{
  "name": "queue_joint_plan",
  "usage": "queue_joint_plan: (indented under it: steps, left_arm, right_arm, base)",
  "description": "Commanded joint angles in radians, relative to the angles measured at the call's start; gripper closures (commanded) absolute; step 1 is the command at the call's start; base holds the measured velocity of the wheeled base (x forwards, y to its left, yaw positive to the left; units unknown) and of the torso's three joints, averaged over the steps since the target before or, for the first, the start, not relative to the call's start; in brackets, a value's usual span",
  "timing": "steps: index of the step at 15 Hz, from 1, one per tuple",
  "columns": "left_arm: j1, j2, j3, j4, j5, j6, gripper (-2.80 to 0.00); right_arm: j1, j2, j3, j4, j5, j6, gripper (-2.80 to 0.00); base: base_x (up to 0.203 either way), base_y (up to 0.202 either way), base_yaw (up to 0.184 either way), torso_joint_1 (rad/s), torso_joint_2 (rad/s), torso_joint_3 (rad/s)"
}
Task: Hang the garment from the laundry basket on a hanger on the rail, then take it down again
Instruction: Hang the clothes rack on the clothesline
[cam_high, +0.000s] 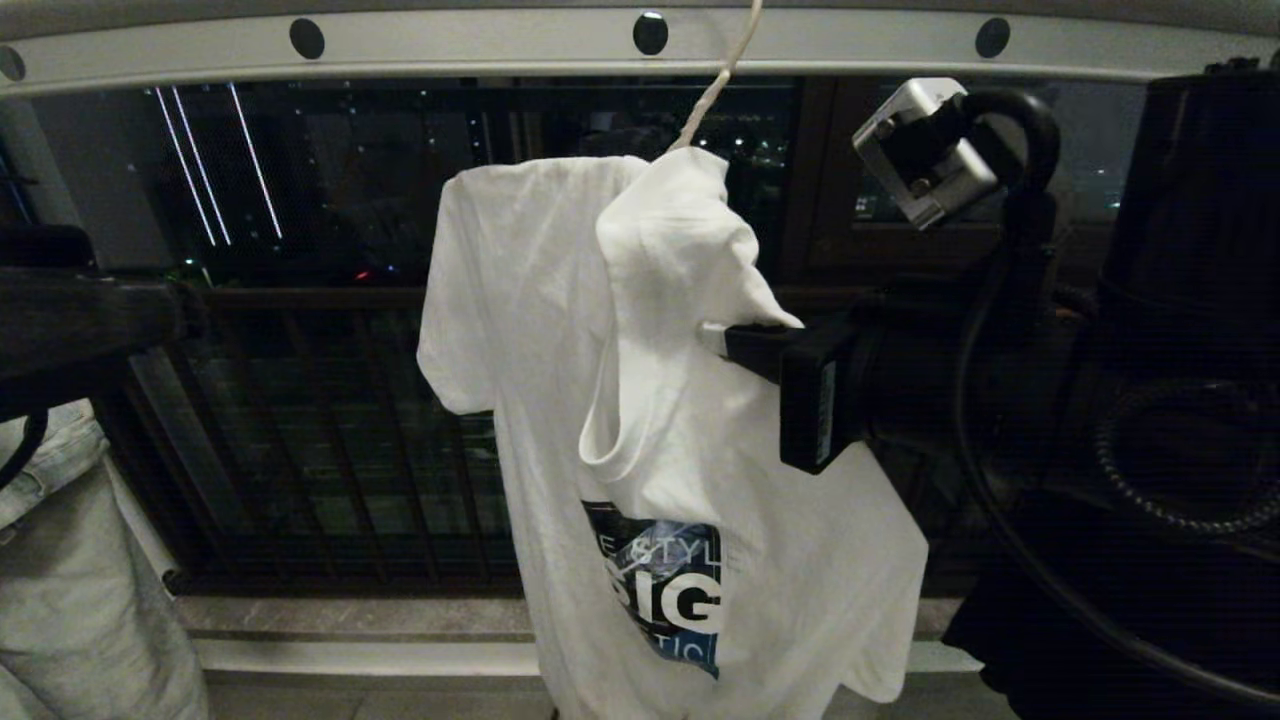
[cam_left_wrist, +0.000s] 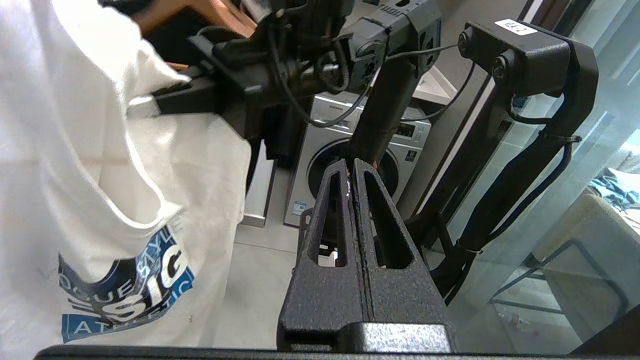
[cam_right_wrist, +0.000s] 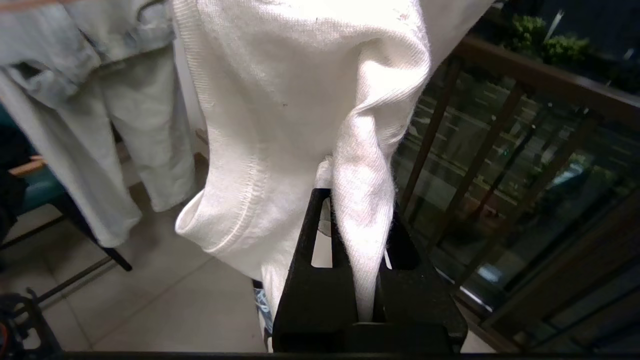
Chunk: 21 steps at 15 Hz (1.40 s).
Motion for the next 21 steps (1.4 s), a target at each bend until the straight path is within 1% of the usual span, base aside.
queue_joint_plan:
  steps: [1, 5, 7, 10, 12, 21]
  left_arm:
    - [0.001, 0.001, 0.0, -0.006, -0.007, -0.005, 0.0]
    - [0.01, -0.005, 0.003, -0.008, -0.008, -0.005, 0.0]
    - [0.013, -0.01, 0.003, -0.008, -0.007, -0.005, 0.0]
    - [0.014, -0.009, 0.003, -0.008, -0.007, -0.005, 0.0]
    - [0.014, -0.009, 0.003, -0.008, -0.008, -0.005, 0.0]
    - [0.022, -0.012, 0.0, -0.009, -0.007, -0.005, 0.0]
  right_arm:
    - [-0.001, 0.023, -0.002, -0.004, -0.001, -0.001, 0.0]
    - [-0.013, 0.079, -0.023, -0.06, -0.014, -0.002, 0.0]
    - [-0.023, 0.108, -0.063, -0.062, -0.041, -0.001, 0.0]
    - [-0.033, 0.111, -0.059, -0.062, -0.042, 0.004, 0.0]
    - [-0.036, 0.111, -0.056, -0.062, -0.045, 0.039, 0.0]
    - [-0.037, 0.161, -0.072, -0.062, -0.057, 0.035, 0.0]
  base:
    - [0.0, 0.0, 0.0, 0.0, 0.0, 0.0]
    - [0.0, 0.0, 0.0, 0.0, 0.0, 0.0]
    - [0.0, 0.0, 0.0, 0.0, 0.0, 0.0]
    - [0.0, 0.0, 0.0, 0.0, 0.0, 0.0]
    - [0.0, 0.0, 0.0, 0.0, 0.0, 0.0]
    - [0.0, 0.0, 0.0, 0.0, 0.0, 0.0]
